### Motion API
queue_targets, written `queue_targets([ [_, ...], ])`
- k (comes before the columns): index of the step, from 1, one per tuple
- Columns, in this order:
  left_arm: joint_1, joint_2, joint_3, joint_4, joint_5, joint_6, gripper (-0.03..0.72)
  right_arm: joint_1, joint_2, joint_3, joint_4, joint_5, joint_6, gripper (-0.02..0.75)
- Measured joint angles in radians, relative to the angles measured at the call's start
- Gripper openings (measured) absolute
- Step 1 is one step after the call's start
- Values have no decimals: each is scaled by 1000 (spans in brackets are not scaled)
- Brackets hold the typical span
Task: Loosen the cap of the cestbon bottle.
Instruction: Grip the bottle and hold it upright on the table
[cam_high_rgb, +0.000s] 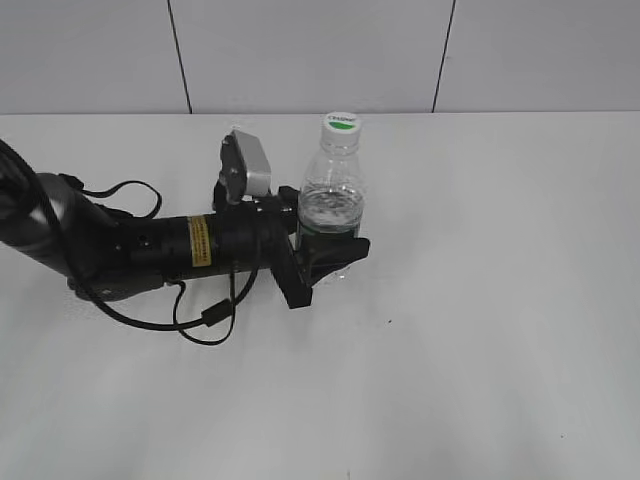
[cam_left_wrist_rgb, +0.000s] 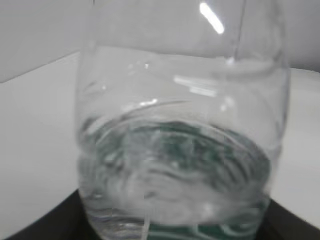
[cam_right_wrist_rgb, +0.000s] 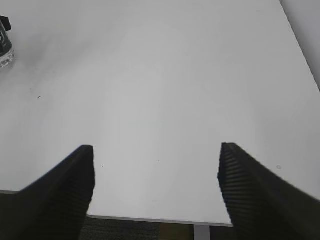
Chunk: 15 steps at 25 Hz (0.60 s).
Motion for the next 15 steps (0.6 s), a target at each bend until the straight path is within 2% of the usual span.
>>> queue_targets([
  [11,-1,79,0,-79,-1,0,403,0,0,0,0,0,0,588],
  [15,-21,86,0,-127,1,1,403,0,0,0,0,0,0,588],
])
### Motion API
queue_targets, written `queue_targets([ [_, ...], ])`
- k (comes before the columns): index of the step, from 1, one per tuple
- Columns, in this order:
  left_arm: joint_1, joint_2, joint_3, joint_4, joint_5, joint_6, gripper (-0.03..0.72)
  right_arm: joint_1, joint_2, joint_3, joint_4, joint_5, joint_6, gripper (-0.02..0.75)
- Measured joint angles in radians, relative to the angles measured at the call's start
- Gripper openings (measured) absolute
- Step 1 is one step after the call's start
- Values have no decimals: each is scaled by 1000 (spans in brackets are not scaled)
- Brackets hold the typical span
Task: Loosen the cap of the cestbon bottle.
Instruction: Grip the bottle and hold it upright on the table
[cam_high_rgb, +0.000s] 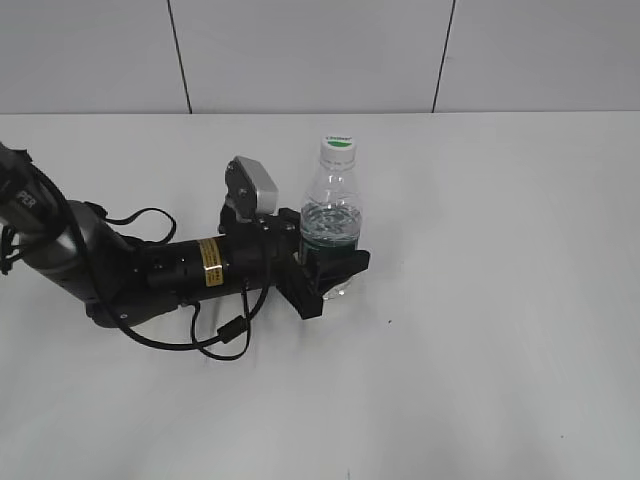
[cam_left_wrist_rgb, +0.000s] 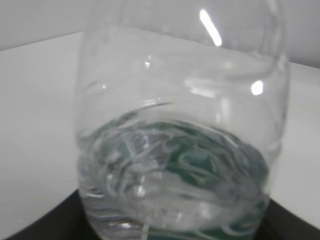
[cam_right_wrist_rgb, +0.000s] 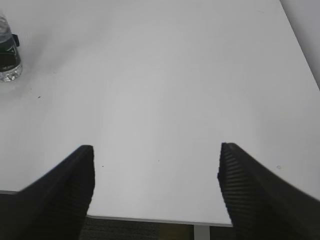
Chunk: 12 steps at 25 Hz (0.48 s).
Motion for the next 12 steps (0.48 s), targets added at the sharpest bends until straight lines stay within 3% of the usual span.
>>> queue_targets([
  [5,-41,32,-2,-63,-24,9,403,0,0,0,0,0,0,588],
  [12,-49,58,-18,-86,-54,14,403,0,0,0,0,0,0,588],
])
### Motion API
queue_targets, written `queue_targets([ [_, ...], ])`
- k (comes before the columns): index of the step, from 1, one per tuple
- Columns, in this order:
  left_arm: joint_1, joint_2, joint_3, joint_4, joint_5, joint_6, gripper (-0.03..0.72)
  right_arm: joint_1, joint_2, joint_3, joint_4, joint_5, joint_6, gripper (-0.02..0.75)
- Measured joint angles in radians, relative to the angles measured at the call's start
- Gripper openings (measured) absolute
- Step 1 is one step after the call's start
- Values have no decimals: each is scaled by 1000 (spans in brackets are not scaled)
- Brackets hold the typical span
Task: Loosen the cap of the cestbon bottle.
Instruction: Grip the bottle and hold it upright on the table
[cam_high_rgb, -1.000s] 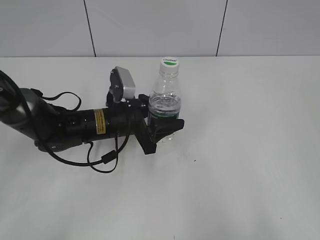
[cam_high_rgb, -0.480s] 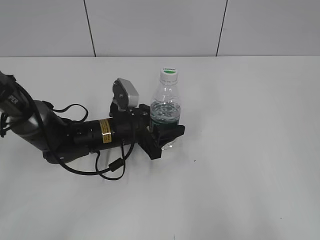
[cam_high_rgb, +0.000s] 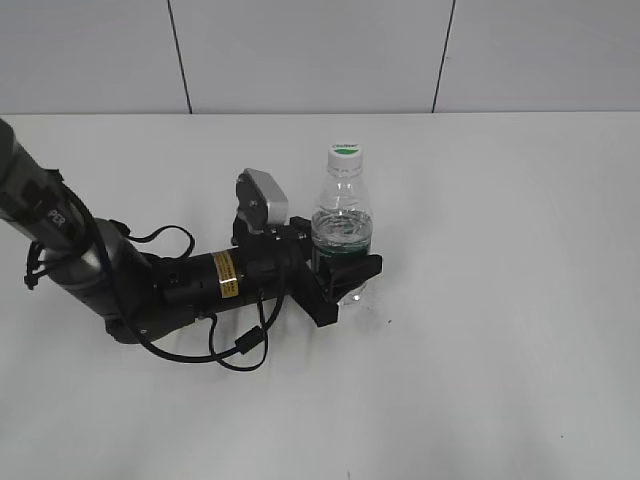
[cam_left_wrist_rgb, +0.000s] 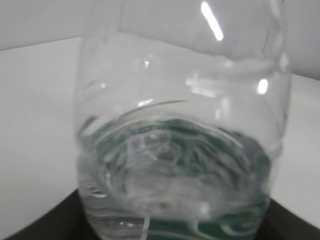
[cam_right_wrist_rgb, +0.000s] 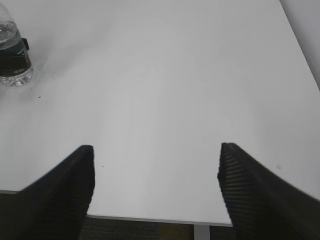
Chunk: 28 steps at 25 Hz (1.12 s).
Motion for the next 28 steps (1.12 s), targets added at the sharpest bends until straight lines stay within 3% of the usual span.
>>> queue_targets([
  [10,0,4,-1,-2,-11,4,403,0,0,0,0,0,0,588],
  [17,0,23,-2,4,-36,122,403,0,0,0,0,0,0,588],
  [28,-2,36,-2,-22,-61,143,402,0,0,0,0,-1,0,588],
])
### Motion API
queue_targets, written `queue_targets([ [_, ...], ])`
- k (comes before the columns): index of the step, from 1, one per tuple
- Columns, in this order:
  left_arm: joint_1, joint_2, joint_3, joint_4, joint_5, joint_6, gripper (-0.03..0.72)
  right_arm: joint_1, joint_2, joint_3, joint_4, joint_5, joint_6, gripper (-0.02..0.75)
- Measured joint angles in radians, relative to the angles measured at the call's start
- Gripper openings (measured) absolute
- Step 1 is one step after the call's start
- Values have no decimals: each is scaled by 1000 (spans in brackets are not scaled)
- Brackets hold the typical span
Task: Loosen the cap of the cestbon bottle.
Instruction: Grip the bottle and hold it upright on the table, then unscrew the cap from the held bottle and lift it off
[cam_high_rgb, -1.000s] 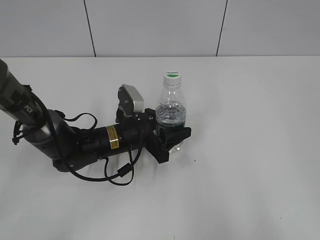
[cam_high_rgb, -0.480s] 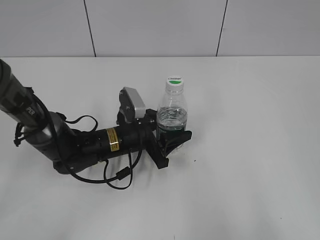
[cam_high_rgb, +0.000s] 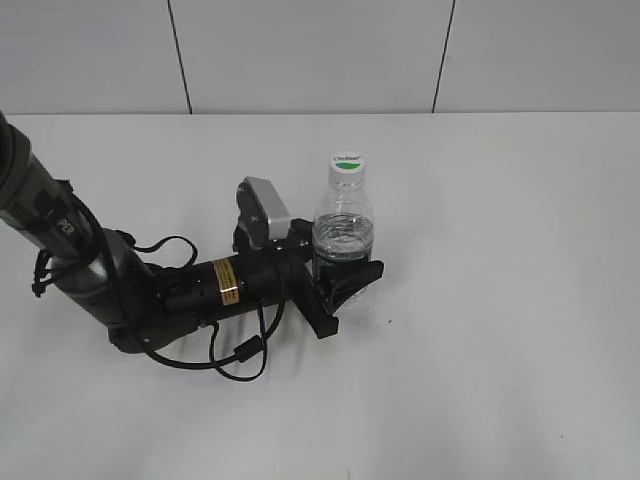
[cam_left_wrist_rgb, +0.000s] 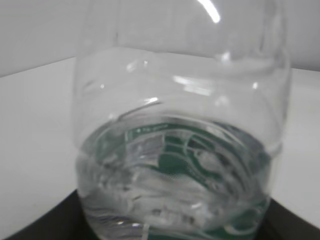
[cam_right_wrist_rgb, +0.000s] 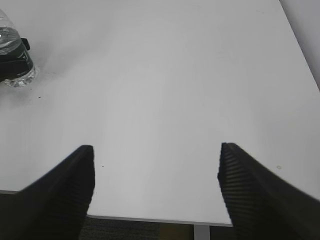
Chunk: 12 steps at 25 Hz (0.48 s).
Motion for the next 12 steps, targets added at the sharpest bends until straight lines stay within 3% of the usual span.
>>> queue_targets([
  [12,0,2,0,-2,-3,0,402,0,20,-1,-1,0,0,590],
])
